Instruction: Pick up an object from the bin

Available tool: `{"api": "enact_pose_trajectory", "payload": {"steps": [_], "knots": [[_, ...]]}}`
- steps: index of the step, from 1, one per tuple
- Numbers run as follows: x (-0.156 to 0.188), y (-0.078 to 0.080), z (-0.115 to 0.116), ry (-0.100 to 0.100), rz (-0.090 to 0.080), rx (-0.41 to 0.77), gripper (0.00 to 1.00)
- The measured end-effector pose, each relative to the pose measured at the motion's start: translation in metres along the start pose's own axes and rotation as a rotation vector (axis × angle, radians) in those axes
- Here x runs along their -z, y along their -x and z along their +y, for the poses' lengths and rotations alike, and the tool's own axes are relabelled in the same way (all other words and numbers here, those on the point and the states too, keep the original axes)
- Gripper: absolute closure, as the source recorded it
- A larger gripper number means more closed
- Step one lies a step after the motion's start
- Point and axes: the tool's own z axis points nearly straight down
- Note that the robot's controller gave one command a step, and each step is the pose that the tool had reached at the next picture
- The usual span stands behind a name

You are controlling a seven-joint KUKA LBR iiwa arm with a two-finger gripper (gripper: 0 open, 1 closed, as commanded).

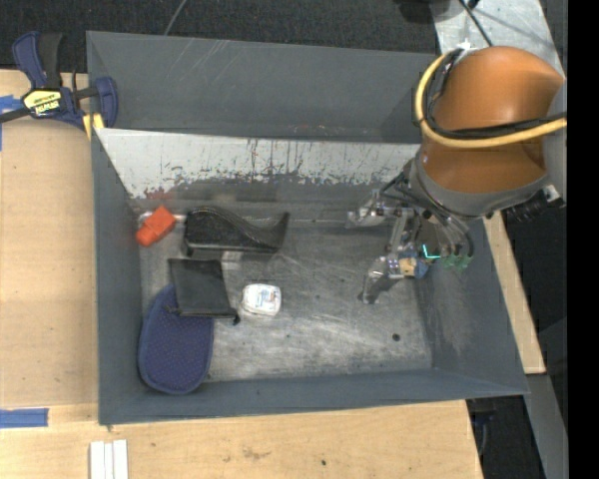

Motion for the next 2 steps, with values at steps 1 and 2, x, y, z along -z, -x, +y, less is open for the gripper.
{"api": "enact_pose_trajectory", "payload": {"steps": [1, 2], "knots": [[-0.1512, 0.0597, 0.0524, -0.009, -0.024, 0.187, 0.00], [-0.1562, 0.0539, 0.0581, 0.000, -0.009, 0.193, 1.00]]}}
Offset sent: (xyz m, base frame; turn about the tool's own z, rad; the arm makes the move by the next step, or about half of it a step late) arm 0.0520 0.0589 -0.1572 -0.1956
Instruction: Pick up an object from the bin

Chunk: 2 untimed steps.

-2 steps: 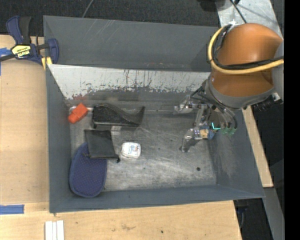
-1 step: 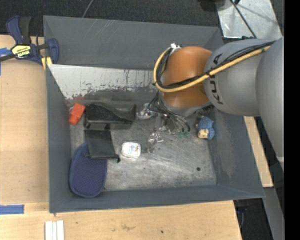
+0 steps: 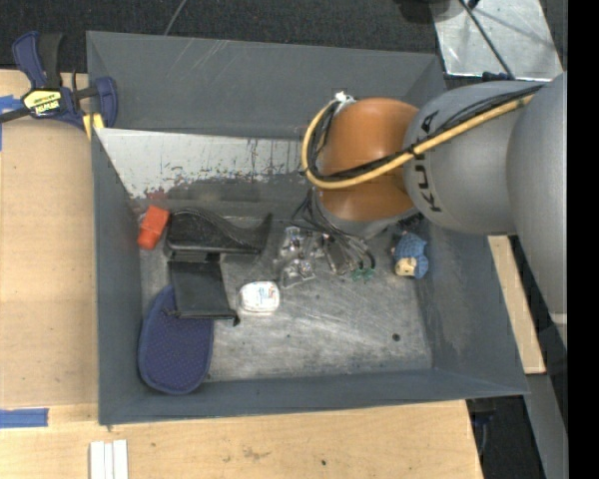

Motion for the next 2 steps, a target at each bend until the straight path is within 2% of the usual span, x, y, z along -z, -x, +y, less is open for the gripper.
{"api": "enact_pose_trajectory", "payload": {"steps": [1, 2], "knots": [[0.0487, -0.0642, 0.0383, 0.002, 0.003, 0.135, 1.00], [0.0470, -0.0631, 0.0370, 0.001, 0.003, 0.132, 0.00]]}}
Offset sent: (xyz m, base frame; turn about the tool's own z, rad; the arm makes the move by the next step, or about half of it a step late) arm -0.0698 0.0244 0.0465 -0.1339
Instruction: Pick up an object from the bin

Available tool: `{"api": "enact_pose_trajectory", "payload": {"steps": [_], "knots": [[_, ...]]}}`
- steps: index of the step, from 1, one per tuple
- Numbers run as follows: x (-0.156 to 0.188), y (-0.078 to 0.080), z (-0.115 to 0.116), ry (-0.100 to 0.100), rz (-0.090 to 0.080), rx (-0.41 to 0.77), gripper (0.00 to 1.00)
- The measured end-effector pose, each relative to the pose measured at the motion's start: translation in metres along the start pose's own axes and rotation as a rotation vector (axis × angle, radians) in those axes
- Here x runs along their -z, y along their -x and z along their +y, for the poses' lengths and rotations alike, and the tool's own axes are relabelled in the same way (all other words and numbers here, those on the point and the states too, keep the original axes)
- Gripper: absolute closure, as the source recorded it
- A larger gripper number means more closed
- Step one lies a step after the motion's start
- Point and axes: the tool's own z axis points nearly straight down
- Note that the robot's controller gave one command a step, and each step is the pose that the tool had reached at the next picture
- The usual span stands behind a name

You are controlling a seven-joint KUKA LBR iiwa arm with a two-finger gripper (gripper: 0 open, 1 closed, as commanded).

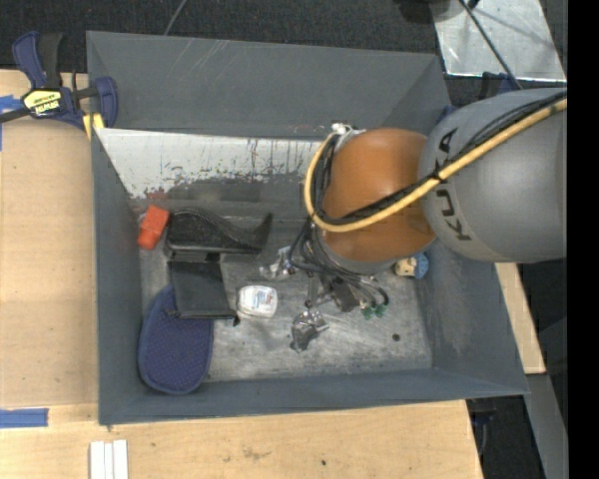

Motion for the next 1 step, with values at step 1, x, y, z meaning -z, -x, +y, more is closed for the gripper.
{"api": "enact_pose_trajectory", "payload": {"steps": [1], "knots": [[-0.0385, 0.0686, 0.0225, 0.002, 0.014, 0.016, 0.00]]}}
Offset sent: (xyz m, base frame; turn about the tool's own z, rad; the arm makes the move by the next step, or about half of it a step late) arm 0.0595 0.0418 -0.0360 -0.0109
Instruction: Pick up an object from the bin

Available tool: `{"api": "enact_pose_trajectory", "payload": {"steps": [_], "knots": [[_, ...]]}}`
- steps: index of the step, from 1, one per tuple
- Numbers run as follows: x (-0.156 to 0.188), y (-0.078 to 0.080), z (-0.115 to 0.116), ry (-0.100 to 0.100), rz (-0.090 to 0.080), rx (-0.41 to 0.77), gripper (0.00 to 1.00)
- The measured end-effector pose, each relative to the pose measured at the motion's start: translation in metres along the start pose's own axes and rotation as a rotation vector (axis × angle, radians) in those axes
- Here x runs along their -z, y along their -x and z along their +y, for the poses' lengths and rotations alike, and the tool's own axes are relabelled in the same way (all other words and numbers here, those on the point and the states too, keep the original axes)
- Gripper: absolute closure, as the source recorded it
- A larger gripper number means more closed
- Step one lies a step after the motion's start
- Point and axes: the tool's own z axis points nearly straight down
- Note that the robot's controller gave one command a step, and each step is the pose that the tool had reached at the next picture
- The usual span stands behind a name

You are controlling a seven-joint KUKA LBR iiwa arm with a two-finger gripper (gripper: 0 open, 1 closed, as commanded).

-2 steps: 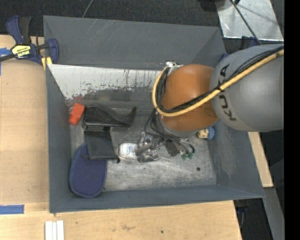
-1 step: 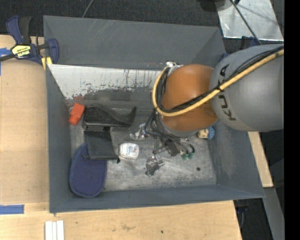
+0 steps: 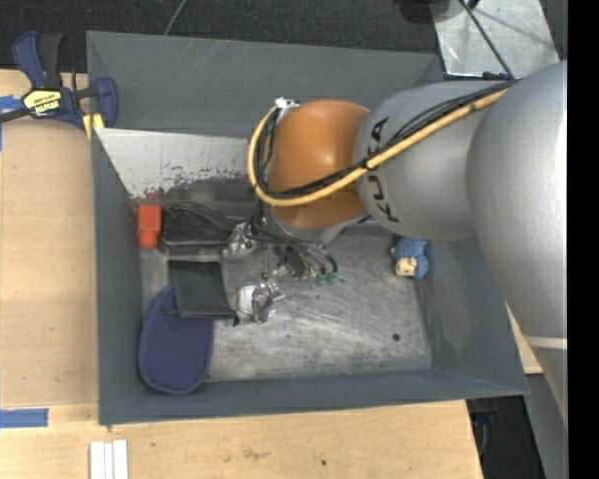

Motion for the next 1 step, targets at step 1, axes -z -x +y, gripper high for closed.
{"api": "enact_pose_trajectory", "payload": {"steps": [1], "knots": [[-0.0237, -0.0126, -0.0007, -0.004, -0.024, 0.080, 0.00]]}}
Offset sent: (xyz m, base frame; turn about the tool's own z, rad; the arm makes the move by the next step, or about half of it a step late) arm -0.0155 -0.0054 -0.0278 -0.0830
